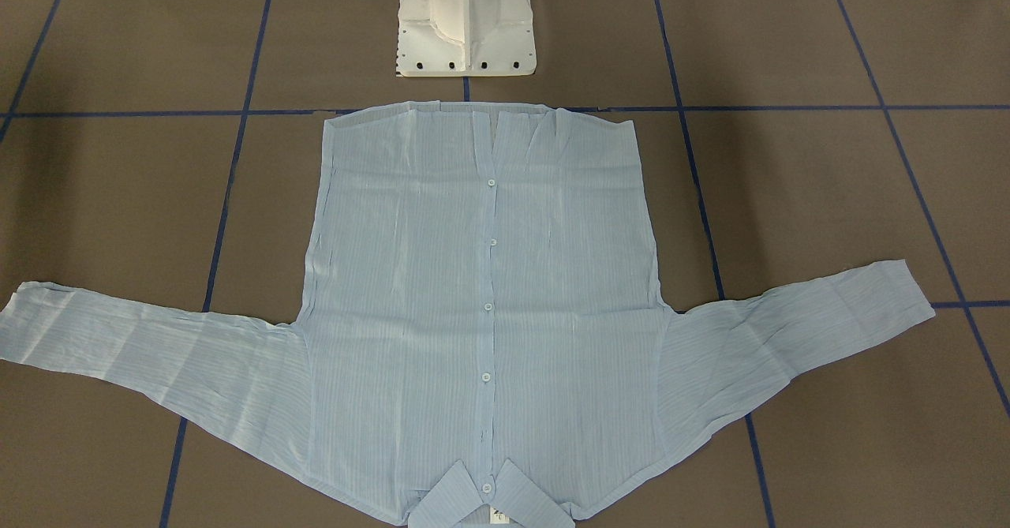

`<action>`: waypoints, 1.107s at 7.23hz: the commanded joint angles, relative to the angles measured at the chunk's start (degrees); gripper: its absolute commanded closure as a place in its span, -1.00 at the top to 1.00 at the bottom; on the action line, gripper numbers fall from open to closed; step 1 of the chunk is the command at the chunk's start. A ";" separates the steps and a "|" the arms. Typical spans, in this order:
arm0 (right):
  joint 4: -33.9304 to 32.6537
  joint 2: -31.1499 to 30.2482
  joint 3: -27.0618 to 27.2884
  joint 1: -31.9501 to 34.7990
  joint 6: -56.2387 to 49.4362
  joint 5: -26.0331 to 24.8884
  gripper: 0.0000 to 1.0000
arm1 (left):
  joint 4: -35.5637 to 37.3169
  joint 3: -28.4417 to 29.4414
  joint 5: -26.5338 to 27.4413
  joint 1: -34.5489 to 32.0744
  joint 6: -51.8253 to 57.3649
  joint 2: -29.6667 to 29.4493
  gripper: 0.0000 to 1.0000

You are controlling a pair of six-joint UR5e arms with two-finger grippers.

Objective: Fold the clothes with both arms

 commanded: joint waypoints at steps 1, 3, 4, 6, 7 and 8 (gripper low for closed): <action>2.08 0.10 -2.25 -0.60 0.46 0.32 1.00 | -0.29 0.15 -0.98 0.12 0.14 0.01 1.00; 2.17 2.64 -2.61 -2.89 0.98 -0.11 1.00 | -0.55 -0.20 -6.76 0.30 -0.12 0.01 1.00; 2.26 4.13 -4.27 -4.37 0.90 -0.29 1.00 | -0.64 0.06 -6.71 0.39 0.23 -0.08 1.00; 11.67 11.23 -18.35 -5.70 1.07 -0.29 0.99 | -0.47 0.41 -6.71 0.48 -1.34 -0.17 1.00; 16.97 14.31 -23.75 -5.70 4.99 -0.29 0.97 | -0.55 0.41 -7.32 0.30 -2.92 0.01 1.00; 18.41 14.43 -25.19 -7.53 7.12 -0.63 0.97 | -0.47 -0.19 -6.80 0.30 -3.46 0.01 1.00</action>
